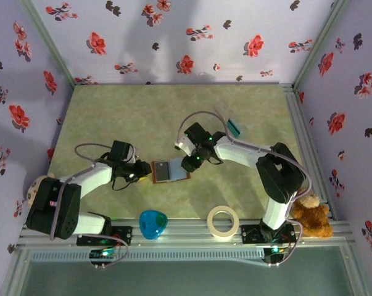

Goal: Put the credit cards into the card holder

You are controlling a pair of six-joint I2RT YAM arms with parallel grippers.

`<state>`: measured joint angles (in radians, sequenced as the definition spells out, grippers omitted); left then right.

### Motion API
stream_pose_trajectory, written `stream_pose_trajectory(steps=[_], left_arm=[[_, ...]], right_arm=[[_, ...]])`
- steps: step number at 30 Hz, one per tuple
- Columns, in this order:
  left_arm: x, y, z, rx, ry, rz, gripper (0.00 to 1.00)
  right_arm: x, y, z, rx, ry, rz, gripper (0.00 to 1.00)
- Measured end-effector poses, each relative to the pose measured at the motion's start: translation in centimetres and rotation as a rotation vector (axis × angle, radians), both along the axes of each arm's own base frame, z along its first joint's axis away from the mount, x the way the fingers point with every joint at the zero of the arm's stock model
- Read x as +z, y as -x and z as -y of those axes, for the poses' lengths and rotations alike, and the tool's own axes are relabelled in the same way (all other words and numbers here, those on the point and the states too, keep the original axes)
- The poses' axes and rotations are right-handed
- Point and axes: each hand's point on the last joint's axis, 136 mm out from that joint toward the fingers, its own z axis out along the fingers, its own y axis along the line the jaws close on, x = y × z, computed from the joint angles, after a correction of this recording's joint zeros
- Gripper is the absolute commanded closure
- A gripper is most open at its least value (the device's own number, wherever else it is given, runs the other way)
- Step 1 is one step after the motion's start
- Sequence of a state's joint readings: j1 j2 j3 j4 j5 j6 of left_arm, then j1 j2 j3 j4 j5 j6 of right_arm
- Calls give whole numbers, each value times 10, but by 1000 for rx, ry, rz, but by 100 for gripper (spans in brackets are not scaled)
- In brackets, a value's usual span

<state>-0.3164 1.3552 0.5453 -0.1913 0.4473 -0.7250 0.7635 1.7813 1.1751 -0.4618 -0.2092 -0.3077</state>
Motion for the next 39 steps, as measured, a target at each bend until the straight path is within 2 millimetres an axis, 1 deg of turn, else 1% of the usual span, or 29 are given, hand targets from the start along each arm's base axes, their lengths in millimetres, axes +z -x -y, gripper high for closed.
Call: stream_pose_trajectory(steps=[2,5,9,10,11,12,13,14,15,18,20,24,30,35,39], left_arm=[[0,-1,-2,10,3,-1,71],[2,-4,-4,20,10,2,70],[5,-6,-2,19,30,10,68],[5,-6,-1,16,37,13,67],[6,-7,0,16,43,16,67],[7,-8,1,15,47,18,67],[7,-8,2,13,51,21,67],[6,-9,2,12,55,21,67],[5,-9,3,11,57,15,66],[0,-8,4,7,62,-3,64],[0,-7,5,2,68,-7,62],[3,-8,11,-26,93,-18,61],[14,-8,31,-127,133,4,64],[25,-6,50,-192,182,33,67],[31,-9,60,-218,219,63,68]], right_arm=[[-4,7,0,178,2,46,48],[-11,14,0,338,9,68,50],[-21,9,-5,455,38,90,50],[-24,8,-6,477,45,93,52],[-26,8,-7,494,50,95,55],[-28,8,-7,504,53,94,61],[-30,7,-7,522,58,94,70],[-33,7,-7,532,65,91,75],[-35,7,-7,540,72,88,76],[-36,7,-7,555,77,88,77],[-36,6,-7,558,78,95,82],[-35,7,-7,558,63,149,86],[-35,13,-2,510,4,222,88],[-30,20,0,442,-121,279,88],[-26,23,-4,392,-223,318,90]])
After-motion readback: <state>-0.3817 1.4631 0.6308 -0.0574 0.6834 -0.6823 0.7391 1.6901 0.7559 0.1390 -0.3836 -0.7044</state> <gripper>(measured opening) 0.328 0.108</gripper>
